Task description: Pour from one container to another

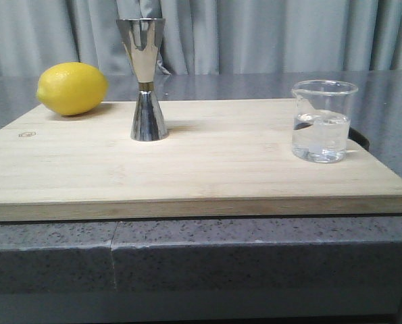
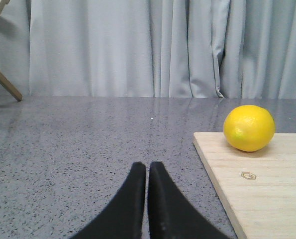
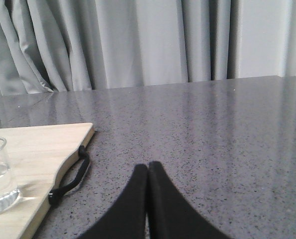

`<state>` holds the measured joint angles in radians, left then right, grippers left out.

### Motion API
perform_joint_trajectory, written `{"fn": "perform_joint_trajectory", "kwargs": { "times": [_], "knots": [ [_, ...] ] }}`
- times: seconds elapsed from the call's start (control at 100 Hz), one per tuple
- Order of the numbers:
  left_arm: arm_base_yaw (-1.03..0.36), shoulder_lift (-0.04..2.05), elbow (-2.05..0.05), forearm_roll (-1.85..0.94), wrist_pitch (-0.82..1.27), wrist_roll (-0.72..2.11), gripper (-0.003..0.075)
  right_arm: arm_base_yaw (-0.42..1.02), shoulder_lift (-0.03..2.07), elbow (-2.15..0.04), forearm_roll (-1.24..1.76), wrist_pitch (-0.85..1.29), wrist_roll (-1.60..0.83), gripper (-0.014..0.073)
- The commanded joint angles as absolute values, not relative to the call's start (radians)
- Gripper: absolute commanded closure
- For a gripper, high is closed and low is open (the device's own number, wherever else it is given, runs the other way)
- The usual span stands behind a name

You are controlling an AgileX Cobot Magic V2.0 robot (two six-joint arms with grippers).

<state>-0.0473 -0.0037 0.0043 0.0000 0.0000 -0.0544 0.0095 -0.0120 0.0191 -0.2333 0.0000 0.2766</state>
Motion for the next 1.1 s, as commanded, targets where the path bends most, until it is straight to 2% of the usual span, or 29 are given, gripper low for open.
{"fn": "perform_joint_trajectory", "kwargs": {
  "times": [0.0, 0.97, 1.09],
  "knots": [
    [-0.044, -0.030, 0.040, -0.009, -0.073, -0.057, 0.0739, 0.004, -0.029, 0.039, -0.234, -0.078, 0.272, 0.0669],
    [-0.044, -0.030, 0.031, -0.009, -0.105, -0.057, 0.0739, 0.004, -0.029, 0.032, -0.223, -0.109, 0.272, 0.0669],
    [-0.044, -0.030, -0.006, -0.009, -0.108, -0.057, 0.0739, 0.004, -0.027, -0.018, -0.161, -0.055, 0.274, 0.0669]
  ]
}}
